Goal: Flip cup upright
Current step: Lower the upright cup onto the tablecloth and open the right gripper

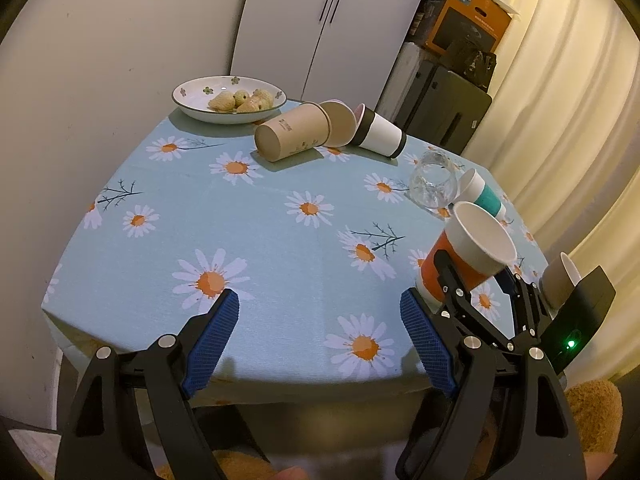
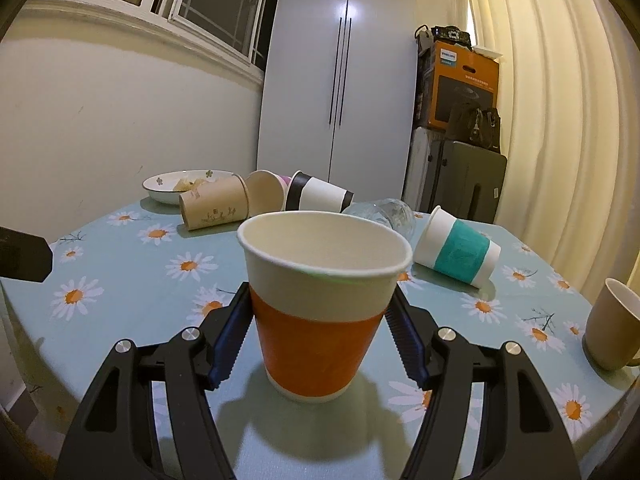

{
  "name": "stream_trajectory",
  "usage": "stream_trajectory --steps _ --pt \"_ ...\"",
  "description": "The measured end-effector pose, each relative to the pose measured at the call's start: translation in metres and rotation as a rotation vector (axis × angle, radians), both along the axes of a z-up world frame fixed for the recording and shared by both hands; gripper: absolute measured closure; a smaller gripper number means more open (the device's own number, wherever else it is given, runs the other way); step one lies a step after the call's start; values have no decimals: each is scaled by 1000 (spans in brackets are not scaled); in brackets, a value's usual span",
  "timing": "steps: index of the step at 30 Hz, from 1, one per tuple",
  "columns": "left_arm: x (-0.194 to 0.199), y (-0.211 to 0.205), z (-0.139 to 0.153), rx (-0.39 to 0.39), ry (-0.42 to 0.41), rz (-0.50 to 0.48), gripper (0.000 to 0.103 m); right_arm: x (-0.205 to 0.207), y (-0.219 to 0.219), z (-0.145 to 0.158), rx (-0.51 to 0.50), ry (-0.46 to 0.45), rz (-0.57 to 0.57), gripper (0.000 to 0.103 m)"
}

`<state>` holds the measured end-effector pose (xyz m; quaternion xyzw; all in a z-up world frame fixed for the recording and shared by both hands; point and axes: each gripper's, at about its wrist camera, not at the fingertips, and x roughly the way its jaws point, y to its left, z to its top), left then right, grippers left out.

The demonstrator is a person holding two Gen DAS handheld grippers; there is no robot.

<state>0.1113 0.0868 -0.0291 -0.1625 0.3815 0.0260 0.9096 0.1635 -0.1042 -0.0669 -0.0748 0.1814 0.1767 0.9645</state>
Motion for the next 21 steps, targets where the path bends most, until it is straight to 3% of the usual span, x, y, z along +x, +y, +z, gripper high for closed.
stream_trajectory --steps 2,11,21 --pt "0 1 0 -3 1 2 22 0 -2 1 8 0 -6 27" --pt "1 2 -2 1 10 4 22 -4 -8 9 36 18 -1 17" --pt "-4 5 2 13 -15 4 22 -26 -21 34 39 -25 16 14"
